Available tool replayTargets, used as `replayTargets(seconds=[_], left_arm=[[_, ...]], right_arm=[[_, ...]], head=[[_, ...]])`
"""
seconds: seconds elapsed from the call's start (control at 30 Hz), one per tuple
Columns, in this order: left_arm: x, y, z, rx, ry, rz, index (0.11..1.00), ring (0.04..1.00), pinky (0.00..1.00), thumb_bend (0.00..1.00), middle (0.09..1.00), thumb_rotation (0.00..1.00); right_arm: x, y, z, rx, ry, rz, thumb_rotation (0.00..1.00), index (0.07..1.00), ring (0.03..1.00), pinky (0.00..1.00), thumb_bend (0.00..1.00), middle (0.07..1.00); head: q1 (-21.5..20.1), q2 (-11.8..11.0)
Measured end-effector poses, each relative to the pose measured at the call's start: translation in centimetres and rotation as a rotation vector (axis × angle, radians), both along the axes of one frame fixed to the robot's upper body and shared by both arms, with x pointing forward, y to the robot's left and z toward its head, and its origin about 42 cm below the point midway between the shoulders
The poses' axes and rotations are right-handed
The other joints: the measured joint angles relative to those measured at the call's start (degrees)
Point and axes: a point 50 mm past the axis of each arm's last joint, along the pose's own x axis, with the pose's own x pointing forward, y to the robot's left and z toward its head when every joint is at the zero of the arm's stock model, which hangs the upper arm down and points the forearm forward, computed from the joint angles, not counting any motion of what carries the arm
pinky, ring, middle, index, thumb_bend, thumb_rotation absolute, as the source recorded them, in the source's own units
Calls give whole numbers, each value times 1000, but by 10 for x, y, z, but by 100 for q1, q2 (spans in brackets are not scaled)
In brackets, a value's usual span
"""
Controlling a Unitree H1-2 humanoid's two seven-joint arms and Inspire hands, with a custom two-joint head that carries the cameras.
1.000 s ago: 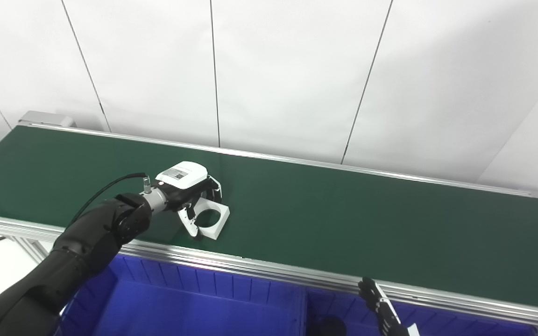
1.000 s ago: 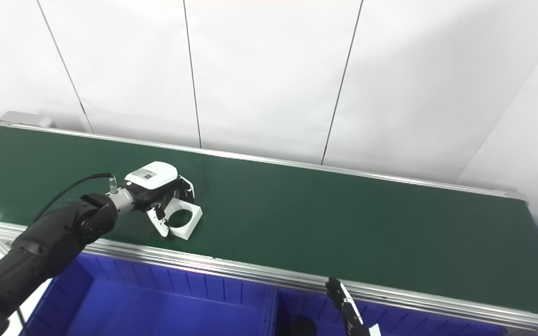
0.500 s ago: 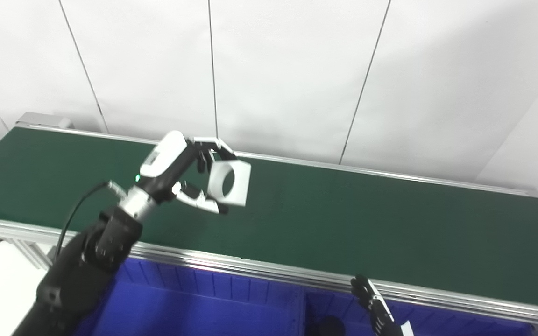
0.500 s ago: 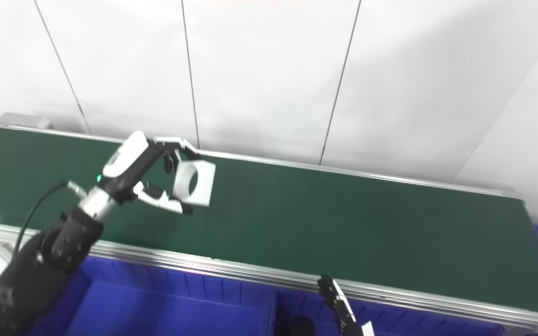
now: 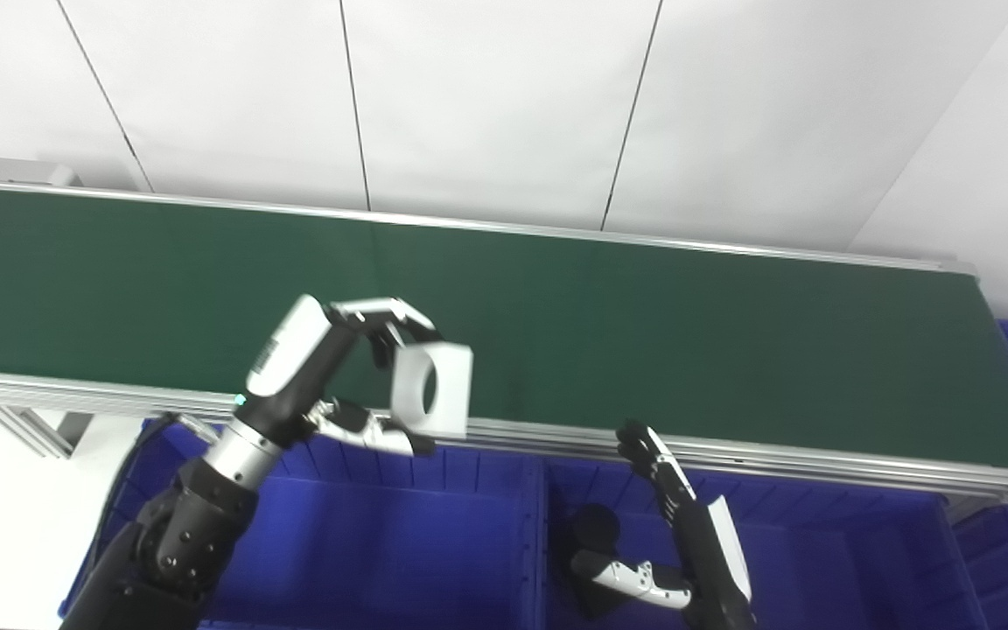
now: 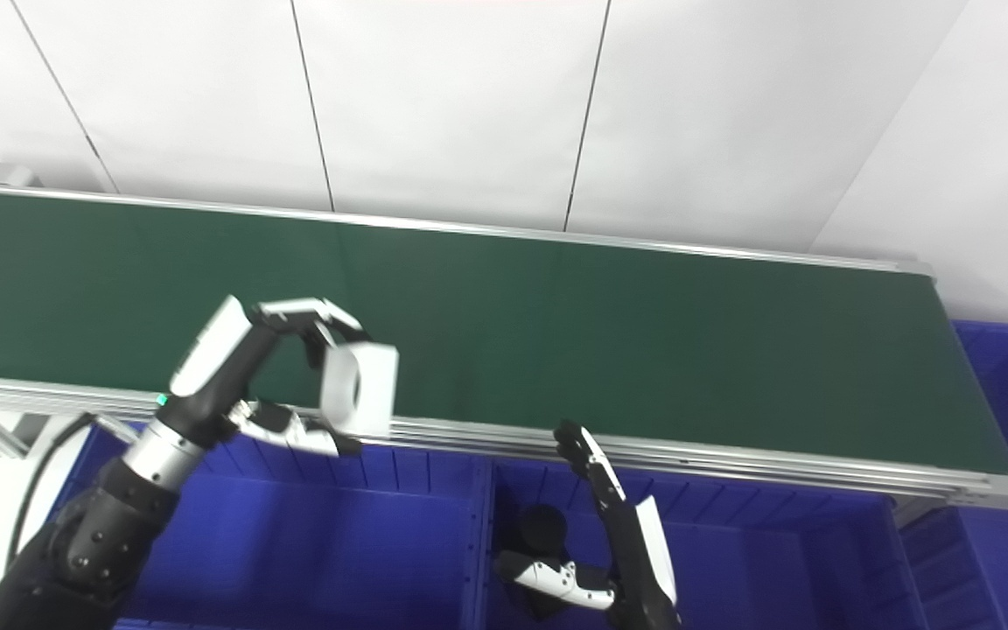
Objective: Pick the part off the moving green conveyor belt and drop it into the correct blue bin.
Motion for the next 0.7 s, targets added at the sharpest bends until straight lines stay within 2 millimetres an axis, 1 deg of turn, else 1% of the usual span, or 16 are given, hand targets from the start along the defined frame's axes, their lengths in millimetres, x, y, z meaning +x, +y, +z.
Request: replayTargets(seconds=[0.07,0.23,0.37,0.5,0.57,0.63,0.7], left_arm=[[-8,-1,-10,25,37,-23,480,432,408,498,518,0],[-26,-2,-33,107,130,-75,485,433,424,498,523,0],[-31,-1,-45,169,207,-109,495,421,435,496,528,0],[-34,-7,-53,212,248,-144,501,419,442,496,522,0],[-34,-7,-61,243,291,-143,518,405,418,495,513,0],[-35,-6,-67,285,338,-133,547,384,381,491,491,0],[-34,-5,-72,332,383,-117,558,380,380,490,482,0]], right_arm=[[0,0,2,-1,-6,-1,446,913,871,836,928,885],[-1,0,4,-2,-9,-2,443,917,877,843,926,891],[-3,1,7,-2,-12,-3,452,918,872,839,926,891],[-4,1,10,-1,-15,-4,452,919,874,834,927,892],[-6,1,10,4,-9,-3,448,921,878,846,928,895],[-8,1,10,6,-3,-6,443,923,887,879,926,897],[-9,0,12,5,5,-11,442,923,888,889,925,896]], head=[[-18,35],[-27,71],[-53,115],[-36,150],[-9,158],[17,176],[17,176]])
